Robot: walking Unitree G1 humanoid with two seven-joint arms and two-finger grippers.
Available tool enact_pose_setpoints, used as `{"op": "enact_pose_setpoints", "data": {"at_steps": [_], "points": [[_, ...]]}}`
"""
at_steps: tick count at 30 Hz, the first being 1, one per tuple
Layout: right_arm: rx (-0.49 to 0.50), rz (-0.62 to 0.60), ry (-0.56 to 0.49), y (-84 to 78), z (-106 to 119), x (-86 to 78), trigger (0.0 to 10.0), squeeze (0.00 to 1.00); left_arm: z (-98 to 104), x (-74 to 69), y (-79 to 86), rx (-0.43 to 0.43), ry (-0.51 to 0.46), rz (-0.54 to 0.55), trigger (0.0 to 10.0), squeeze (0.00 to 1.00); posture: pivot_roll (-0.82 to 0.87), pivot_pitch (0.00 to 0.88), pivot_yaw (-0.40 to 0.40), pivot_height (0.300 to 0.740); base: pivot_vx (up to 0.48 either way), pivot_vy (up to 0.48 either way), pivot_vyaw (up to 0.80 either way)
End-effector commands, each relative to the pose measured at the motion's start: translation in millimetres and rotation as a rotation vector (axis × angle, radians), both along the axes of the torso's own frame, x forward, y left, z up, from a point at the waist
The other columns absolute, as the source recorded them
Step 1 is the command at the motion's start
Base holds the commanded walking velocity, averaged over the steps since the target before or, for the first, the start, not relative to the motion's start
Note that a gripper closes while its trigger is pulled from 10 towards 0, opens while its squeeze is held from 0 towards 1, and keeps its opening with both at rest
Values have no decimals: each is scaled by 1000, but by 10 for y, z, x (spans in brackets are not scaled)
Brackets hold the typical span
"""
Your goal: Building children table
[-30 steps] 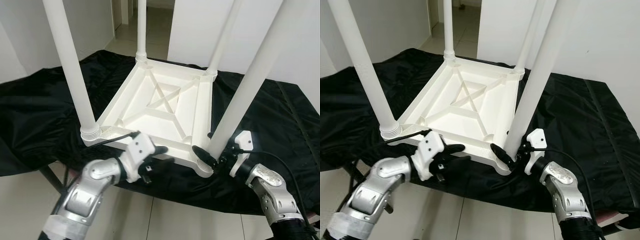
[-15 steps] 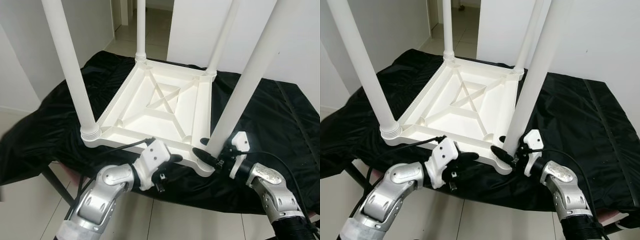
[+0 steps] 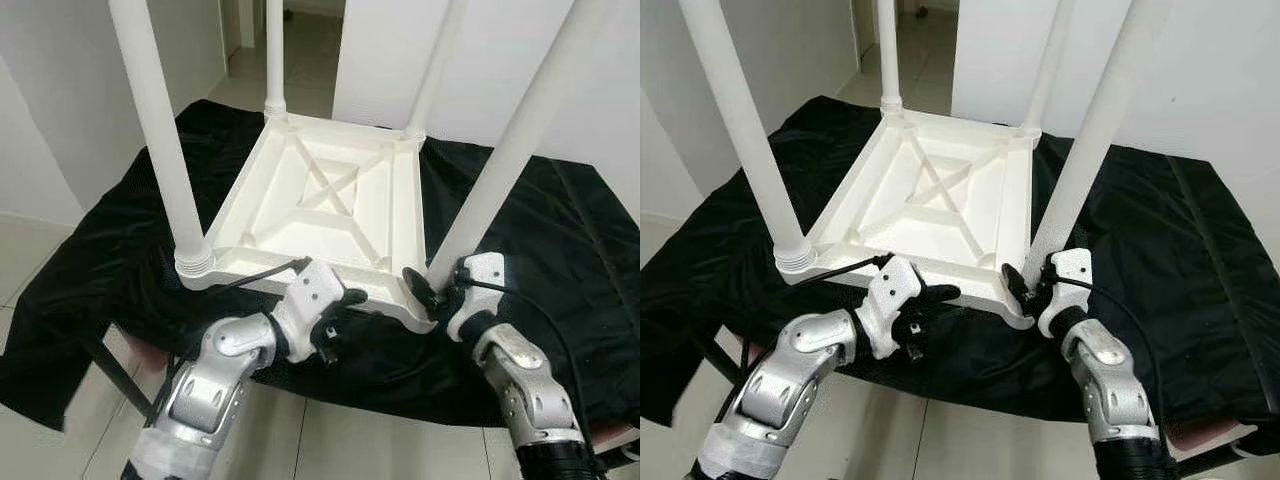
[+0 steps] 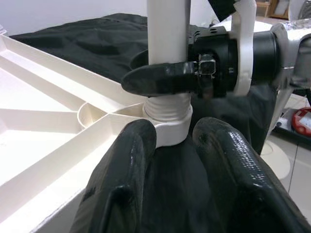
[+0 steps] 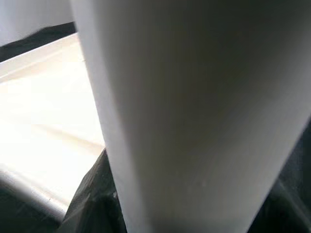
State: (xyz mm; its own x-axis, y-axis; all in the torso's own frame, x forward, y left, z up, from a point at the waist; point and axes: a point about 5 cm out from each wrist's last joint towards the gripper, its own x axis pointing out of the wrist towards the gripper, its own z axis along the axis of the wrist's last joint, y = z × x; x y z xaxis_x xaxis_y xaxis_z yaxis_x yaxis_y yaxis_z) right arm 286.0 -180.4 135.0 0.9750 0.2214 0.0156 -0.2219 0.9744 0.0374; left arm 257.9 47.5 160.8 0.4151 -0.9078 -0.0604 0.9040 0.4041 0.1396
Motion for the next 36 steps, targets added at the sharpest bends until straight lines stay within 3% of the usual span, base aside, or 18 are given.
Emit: {"op": "enact_pose_setpoints", "data": {"at_steps": [1, 3, 4, 7, 9, 10, 13, 15, 16, 17, 23, 28, 29, 36], "points": [[34, -64, 15, -29, -4, -7, 10000, 0, -13, 120, 46, -9, -10, 247, 10000, 0, -45, 28, -57, 740, 0, 0, 0], [89, -312, 22, 65, -38, -13, 10000, 0, 17, 151, 17, -21, -16, 253, 10000, 0, -48, 31, -48, 740, 0, 0, 0], [89, -312, 22, 65, -38, -13, 10000, 0, 17, 151, 17, -21, -16, 253, 10000, 0, -48, 31, -48, 740, 0, 0, 0], [130, -489, 51, 163, -74, -13, 10000, 0, 47, 187, 6, -33, -17, 261, 10000, 0, -46, 32, -44, 740, 0, 0, 0], [142, -508, 49, 194, -64, -12, 10000, 0, 52, 194, 5, -35, -17, 265, 10000, 0, -46, 32, -44, 740, 0, 0, 0], [163, -455, 42, 272, -25, 9, 10000, 0, 57, 203, 10, -40, -14, 268, 10000, 0, -48, 32, -37, 740, 0, 0, 0], [156, -429, 28, 306, 21, 17, 10000, 0, 58, 203, 9, -38, -15, 264, 10000, 0, -47, 31, -37, 740, 0, 0, 0], [83, -401, 0, 272, 74, 15, 10000, 0, 62, 200, 11, -36, -21, 256, 10000, 0, -44, 32, -40, 740, 0, 0, 0], [67, -395, -11, 241, 86, 13, 10000, 82, 64, 202, 15, -35, -24, 256, 10000, 0, -43, 32, -41, 740, 0, 0, 0], [71, -380, -19, 223, 96, 14, 10000, 1000, 67, 207, 20, -36, -27, 260, 10000, 0, -43, 32, -41, 740, 0, 0, 0], [75, -319, -57, 154, 157, 19, 10000, 1000, 78, 223, 23, -44, -28, 271, 10000, 0, -38, 32, -47, 740, 0, 0, 0], [73, -211, -61, 3, 201, 63, 10000, 1000, 75, 212, 6, -41, -24, 270, 10000, 0, -34, 31, -48, 740, 0, 0, 0], [58, -163, -63, -21, 207, 70, 10000, 0, 75, 207, 4, -39, -25, 268, 10000, 0, -30, 30, -50, 740, 0, 0, 0], [-67, 123, -55, -122, 171, 58, 10000, 0, 79, 210, 18, -33, -27, 272, 10000, 0, -24, 29, -51, 740, 0, 0, 0]]}}
